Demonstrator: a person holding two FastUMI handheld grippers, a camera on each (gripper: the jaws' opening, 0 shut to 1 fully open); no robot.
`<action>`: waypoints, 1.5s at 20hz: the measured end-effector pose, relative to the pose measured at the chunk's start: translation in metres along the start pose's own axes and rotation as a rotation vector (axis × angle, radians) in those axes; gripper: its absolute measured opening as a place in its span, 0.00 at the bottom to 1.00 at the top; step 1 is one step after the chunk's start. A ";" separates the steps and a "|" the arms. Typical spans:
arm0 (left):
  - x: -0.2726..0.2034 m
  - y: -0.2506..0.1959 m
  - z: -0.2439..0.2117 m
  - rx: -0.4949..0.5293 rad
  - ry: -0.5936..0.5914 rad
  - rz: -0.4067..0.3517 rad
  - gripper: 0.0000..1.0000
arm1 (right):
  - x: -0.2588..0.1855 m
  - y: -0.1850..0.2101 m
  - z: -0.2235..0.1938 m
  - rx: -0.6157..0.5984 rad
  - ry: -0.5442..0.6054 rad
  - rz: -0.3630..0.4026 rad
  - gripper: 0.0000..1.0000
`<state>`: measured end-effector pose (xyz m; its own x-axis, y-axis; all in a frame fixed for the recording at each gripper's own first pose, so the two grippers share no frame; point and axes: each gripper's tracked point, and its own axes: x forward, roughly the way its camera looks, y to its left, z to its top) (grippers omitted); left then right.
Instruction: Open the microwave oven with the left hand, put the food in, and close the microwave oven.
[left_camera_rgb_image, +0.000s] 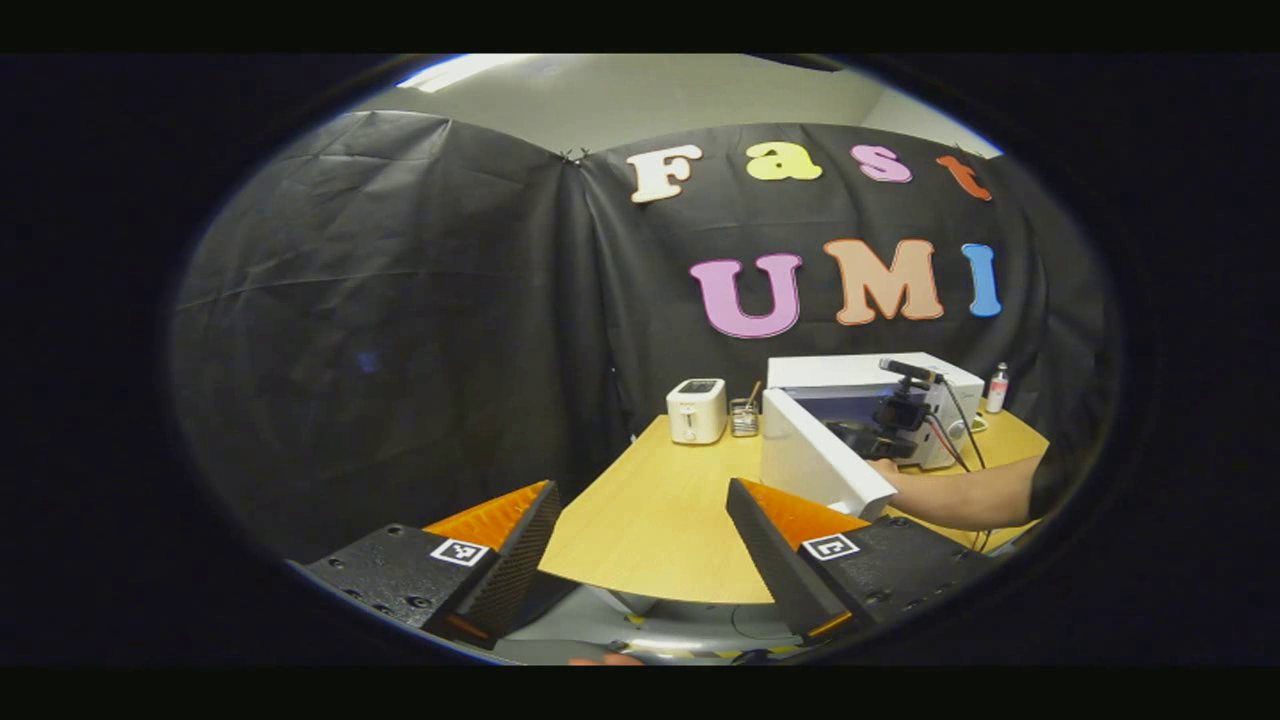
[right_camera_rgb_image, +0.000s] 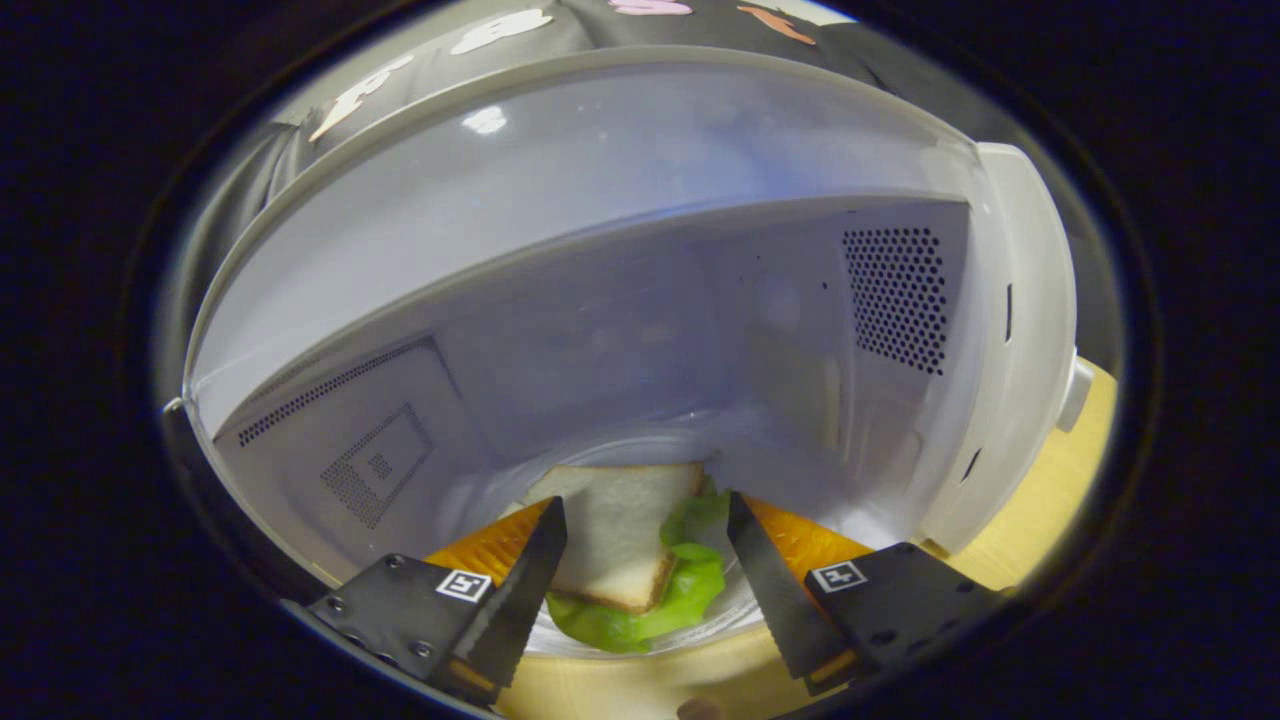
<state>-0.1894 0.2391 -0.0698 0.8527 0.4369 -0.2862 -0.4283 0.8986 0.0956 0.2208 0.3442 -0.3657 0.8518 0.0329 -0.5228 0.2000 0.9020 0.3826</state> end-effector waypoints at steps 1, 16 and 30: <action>-0.001 -0.001 0.000 -0.003 0.001 -0.005 0.98 | -0.003 0.001 0.002 -0.010 -0.006 0.016 0.99; 0.026 -0.033 0.008 0.036 -0.062 -0.157 1.00 | -0.135 -0.034 0.038 -0.177 -0.034 0.239 0.92; 0.081 -0.047 -0.026 0.031 -0.062 -0.217 0.98 | -0.281 -0.111 0.170 -0.257 -0.240 0.258 0.92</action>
<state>-0.1074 0.2311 -0.1221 0.9410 0.2341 -0.2444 -0.2242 0.9722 0.0680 0.0417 0.1616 -0.1321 0.9527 0.1976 -0.2310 -0.1354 0.9562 0.2595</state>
